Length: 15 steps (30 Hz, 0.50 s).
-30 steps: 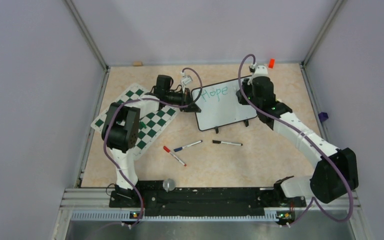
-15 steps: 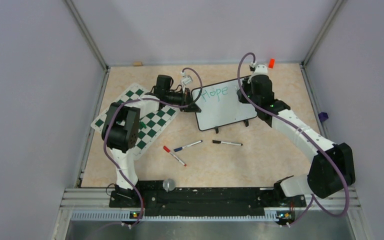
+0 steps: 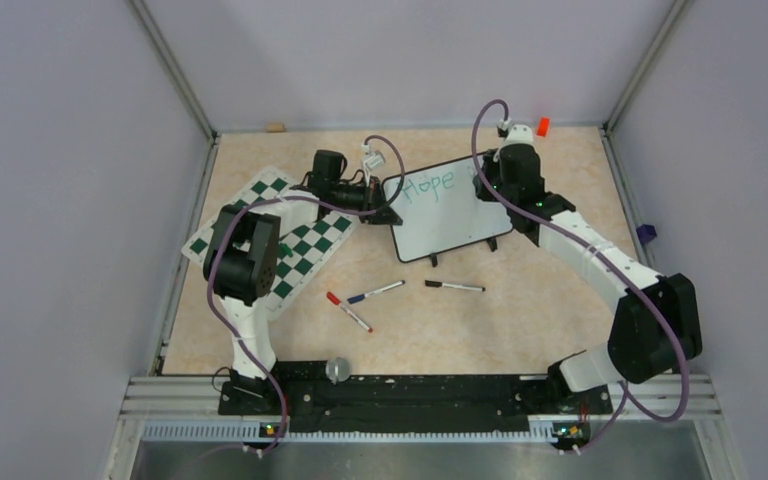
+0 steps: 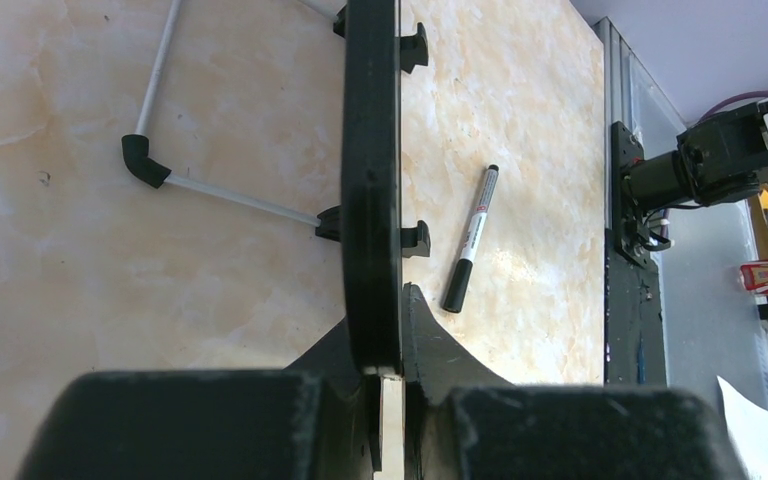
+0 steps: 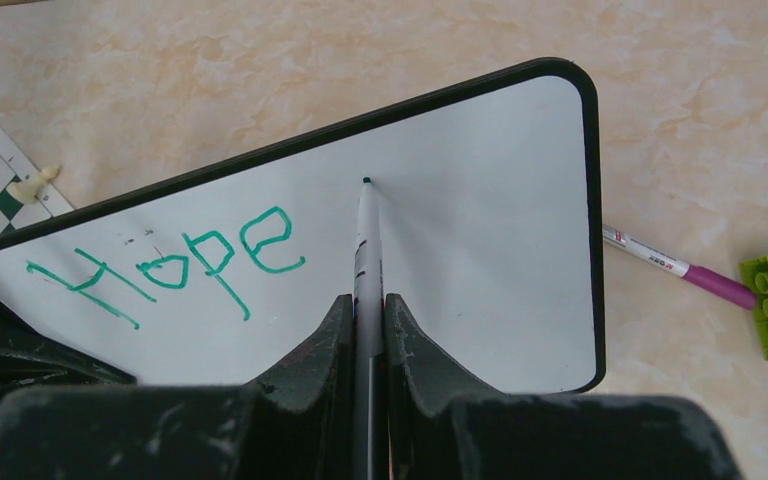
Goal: Write a sentence on the whiteboard
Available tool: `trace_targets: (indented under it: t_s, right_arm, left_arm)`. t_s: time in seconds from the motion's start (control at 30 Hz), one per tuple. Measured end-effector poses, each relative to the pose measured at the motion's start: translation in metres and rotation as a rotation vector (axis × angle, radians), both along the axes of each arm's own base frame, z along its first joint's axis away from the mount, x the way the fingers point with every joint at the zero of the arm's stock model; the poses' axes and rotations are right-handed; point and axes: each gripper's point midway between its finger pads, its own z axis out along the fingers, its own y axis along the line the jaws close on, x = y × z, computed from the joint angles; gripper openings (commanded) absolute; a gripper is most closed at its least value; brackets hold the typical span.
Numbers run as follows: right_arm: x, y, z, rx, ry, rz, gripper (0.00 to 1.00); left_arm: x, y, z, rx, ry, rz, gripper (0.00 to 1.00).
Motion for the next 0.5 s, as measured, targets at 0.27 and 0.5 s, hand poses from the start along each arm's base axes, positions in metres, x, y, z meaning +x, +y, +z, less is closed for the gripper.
trace_targets:
  t_s: [0.27,0.5]
  right_arm:
    - [0.0031,0.0004,0.0008,0.001,0.000,-0.002,0.00]
    - [0.0033,0.0004,0.0006,0.010,0.004,0.010,0.00]
  left_arm:
    - [-0.0002,0.0002,-0.0005,0.003,0.011,0.005,0.00]
    - [-0.0003,0.0002,-0.0005,0.003,0.012,0.005,0.00]
